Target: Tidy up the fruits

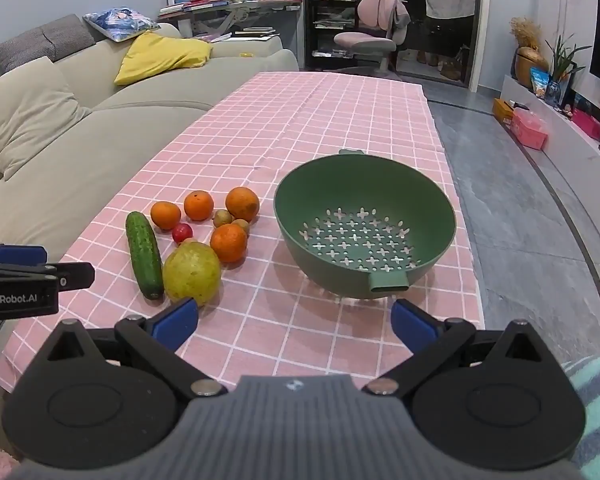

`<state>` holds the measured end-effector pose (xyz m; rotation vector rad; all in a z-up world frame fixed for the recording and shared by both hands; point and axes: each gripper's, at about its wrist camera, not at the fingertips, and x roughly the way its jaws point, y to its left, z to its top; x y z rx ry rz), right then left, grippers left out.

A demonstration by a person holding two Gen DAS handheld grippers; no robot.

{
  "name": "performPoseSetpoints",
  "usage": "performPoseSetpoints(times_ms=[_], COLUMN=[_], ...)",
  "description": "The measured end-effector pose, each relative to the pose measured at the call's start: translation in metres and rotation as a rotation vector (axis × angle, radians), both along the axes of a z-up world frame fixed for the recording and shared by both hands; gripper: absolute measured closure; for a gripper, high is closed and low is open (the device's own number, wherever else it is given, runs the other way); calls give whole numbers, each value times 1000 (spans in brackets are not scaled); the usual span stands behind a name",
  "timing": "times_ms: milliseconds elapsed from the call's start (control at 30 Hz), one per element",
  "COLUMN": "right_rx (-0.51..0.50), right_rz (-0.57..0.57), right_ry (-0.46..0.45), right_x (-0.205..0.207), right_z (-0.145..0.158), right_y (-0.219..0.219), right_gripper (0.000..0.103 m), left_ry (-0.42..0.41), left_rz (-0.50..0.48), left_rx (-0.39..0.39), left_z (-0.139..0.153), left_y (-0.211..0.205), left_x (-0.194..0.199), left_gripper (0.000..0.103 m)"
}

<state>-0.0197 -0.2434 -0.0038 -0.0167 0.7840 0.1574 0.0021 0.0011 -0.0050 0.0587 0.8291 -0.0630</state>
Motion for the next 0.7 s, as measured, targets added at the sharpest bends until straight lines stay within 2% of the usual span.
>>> performPoseSetpoints(times_ms=[700], right_rx=[-1], right_rz=[-13], right_ry=[3], right_x=[-1], right_z=[2], right_y=[-2], right_gripper=[4], left_ry=[-1], left_rz=[-2], left_rx=[-4], left_z=[0], left_y=[0], left_x=[-1], left_gripper=[26])
